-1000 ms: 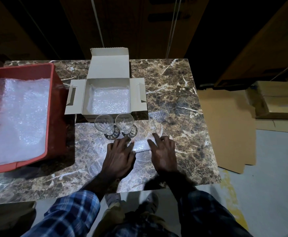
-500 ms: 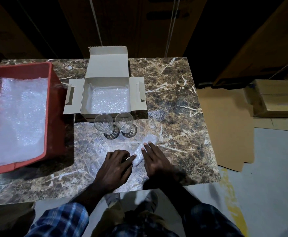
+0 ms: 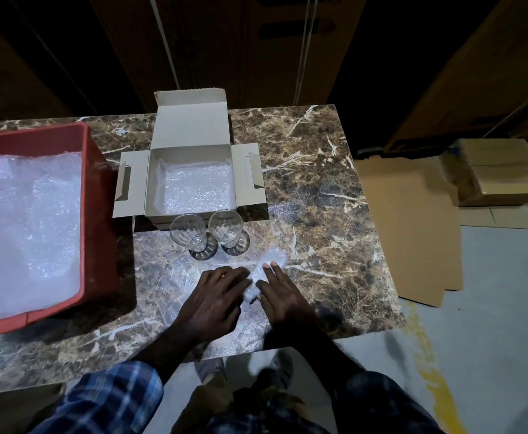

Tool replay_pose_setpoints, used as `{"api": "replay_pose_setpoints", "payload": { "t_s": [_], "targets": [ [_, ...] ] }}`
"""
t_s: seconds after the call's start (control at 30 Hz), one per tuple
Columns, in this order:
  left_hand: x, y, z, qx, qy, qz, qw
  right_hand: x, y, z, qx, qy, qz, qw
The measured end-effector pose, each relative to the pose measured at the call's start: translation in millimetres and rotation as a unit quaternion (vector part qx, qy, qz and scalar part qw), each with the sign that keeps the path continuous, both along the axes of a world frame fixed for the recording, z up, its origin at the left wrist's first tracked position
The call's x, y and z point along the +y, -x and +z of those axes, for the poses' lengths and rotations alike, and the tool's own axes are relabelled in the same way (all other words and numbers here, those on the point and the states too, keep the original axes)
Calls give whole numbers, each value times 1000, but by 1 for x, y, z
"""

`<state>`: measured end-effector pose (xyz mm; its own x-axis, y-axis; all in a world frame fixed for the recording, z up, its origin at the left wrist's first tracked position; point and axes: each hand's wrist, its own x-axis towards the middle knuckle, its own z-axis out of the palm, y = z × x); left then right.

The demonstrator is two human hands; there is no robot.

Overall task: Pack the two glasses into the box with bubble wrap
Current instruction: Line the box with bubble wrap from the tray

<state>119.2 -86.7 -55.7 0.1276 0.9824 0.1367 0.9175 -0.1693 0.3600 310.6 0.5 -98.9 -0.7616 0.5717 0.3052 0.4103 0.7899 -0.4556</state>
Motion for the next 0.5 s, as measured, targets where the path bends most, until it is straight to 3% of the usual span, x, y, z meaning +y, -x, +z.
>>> {"api": "replay_pose_setpoints", "payload": {
  "t_s": [0.2, 0.3, 0.4, 0.5],
  "targets": [
    [14, 4, 11, -38, 8, -12, 999, -2, 3, 4, 42, 54, -64, 996],
    [27, -3, 21, -172, 78, 43, 981, -4, 4, 6, 64, 83, -98, 990],
    [35, -8, 27, -316, 156, 128, 927, -3, 3, 6, 89, 110, -141, 980],
    [38, -5, 23, -319, 168, 114, 926, -1, 1, 9, 119, 64, -162, 977]
  ]
}}
